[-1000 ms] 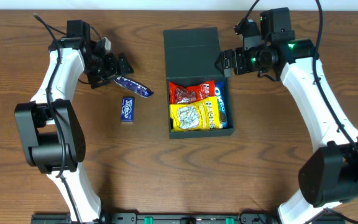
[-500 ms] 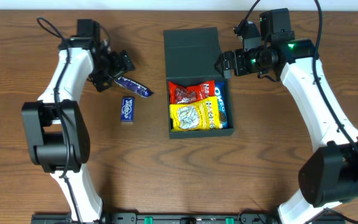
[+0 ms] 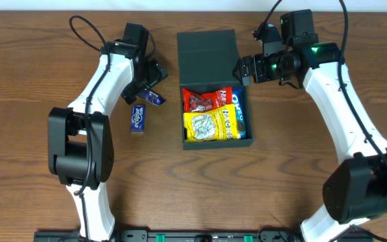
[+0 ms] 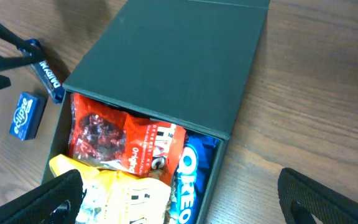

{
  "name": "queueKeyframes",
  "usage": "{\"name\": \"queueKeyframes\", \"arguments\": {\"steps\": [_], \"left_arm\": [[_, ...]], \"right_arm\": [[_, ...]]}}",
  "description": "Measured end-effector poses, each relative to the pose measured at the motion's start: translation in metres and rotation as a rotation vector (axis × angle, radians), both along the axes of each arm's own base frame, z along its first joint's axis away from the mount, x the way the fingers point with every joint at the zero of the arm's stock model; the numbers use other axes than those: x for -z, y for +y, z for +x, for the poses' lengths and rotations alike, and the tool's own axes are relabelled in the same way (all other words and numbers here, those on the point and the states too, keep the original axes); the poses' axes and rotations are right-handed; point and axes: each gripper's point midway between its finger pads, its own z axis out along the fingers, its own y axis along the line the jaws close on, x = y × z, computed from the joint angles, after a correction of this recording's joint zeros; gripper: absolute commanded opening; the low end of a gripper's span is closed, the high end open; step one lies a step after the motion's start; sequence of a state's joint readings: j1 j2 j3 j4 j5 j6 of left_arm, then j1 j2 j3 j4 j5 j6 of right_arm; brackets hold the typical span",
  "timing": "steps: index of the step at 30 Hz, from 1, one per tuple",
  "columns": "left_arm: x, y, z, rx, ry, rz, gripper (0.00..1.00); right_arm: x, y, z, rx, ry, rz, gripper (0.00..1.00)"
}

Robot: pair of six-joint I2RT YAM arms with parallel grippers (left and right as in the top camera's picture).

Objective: Pack container
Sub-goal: 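Reach the left gripper to the blue bar and grasp it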

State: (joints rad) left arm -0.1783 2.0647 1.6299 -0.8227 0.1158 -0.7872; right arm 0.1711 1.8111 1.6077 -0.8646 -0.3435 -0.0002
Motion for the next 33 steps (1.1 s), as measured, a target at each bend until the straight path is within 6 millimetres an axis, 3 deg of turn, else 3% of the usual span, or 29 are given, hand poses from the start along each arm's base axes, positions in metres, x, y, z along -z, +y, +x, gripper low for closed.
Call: {"name": "queueKeyframes", "arguments": {"steps": [7,12,22,29,33], "left_arm": [[0.017,0.002,0.005,-0.042,0.015,-0.002,0.96],[0.018,0.001,0.013,-0.055,-0.012,-0.010,0.90],[0.020,0.000,0.014,-0.054,-0.011,-0.015,0.91],[0.039,-0.002,0.009,-0.059,0.040,-0.026,0.91],[0.044,0.001,0.008,-0.078,0.054,-0.037,0.86]], "right_arm": [[0.001,0.000,-0.003,0.000,0.013,-0.002,0.99],[0.003,-0.001,-0.005,0.000,0.026,-0.004,0.99],[0.004,-0.001,-0.008,0.000,0.036,-0.006,0.99],[0.005,-0.002,-0.009,0.000,0.045,-0.008,0.99],[0.005,-0.002,-0.009,0.000,0.045,-0.008,0.99]]}}
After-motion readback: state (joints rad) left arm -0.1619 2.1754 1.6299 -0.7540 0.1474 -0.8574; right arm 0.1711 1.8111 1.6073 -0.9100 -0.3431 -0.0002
